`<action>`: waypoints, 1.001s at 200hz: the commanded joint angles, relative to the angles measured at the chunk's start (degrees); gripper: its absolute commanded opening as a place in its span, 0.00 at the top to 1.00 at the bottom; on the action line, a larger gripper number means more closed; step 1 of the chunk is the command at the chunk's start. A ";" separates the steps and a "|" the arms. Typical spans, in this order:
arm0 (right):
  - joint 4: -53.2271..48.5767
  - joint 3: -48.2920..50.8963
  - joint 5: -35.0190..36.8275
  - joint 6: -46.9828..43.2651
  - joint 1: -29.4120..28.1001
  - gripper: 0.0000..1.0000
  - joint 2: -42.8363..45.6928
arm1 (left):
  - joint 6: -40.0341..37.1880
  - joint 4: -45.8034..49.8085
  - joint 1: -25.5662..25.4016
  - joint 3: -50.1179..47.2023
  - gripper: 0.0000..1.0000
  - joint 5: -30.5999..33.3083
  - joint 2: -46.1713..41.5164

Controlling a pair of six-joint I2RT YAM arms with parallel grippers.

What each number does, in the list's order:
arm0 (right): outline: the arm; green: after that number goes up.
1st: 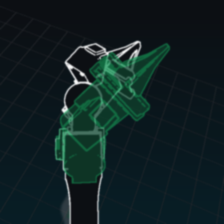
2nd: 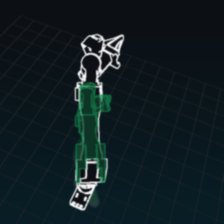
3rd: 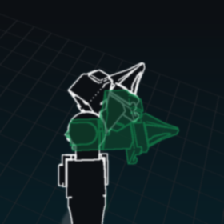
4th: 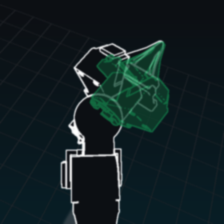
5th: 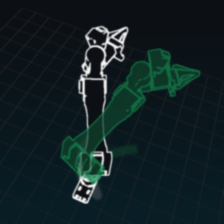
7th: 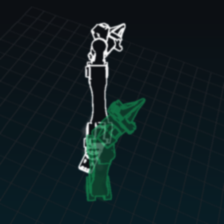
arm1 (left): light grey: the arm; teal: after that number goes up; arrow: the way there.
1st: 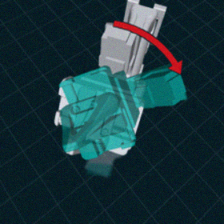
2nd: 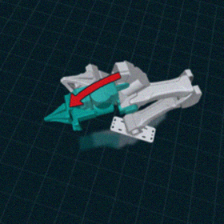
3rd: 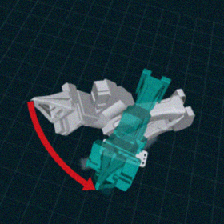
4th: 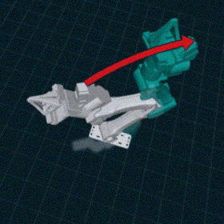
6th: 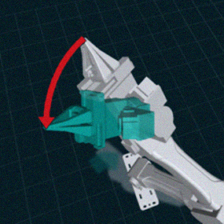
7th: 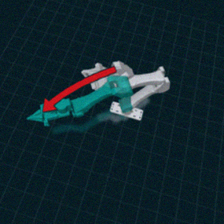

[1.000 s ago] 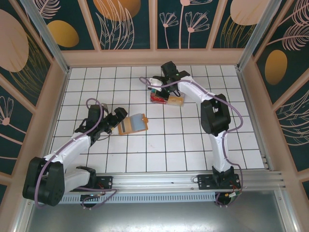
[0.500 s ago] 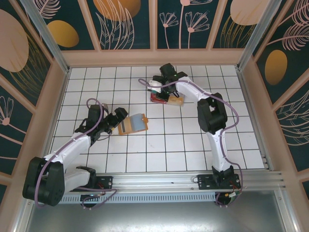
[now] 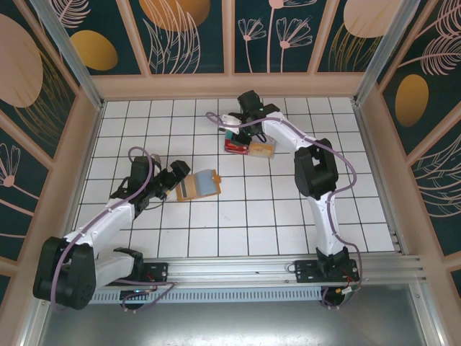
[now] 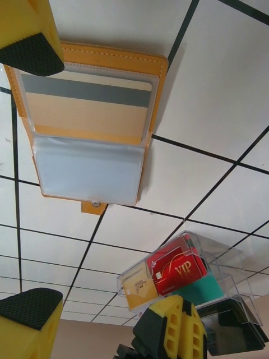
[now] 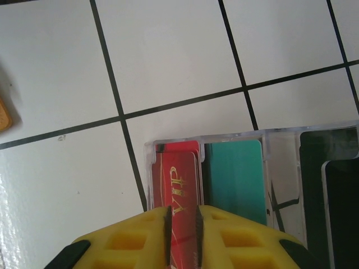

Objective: Take the credit cards out of the card holder

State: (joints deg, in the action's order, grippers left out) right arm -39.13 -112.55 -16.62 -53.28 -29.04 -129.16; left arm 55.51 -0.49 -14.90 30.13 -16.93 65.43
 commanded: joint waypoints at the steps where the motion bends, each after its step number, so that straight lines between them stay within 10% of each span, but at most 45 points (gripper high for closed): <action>1: -0.48 0.08 -4.25 5.92 0.12 0.78 7.15 | -0.90 2.96 0.36 -0.49 0.01 3.05 -2.31; 83: 23.74 29.26 -0.55 49.61 -5.65 0.65 29.09 | -0.09 3.84 0.42 -5.37 0.01 7.82 -5.14; 200: 31.86 29.88 -11.74 93.10 -18.30 0.71 12.96 | -2.35 2.07 1.06 -2.03 0.23 4.38 -1.59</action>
State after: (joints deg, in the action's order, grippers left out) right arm -10.15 -79.72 -24.82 29.87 -45.43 -112.22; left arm 54.96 1.76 -14.17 25.69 -11.35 62.41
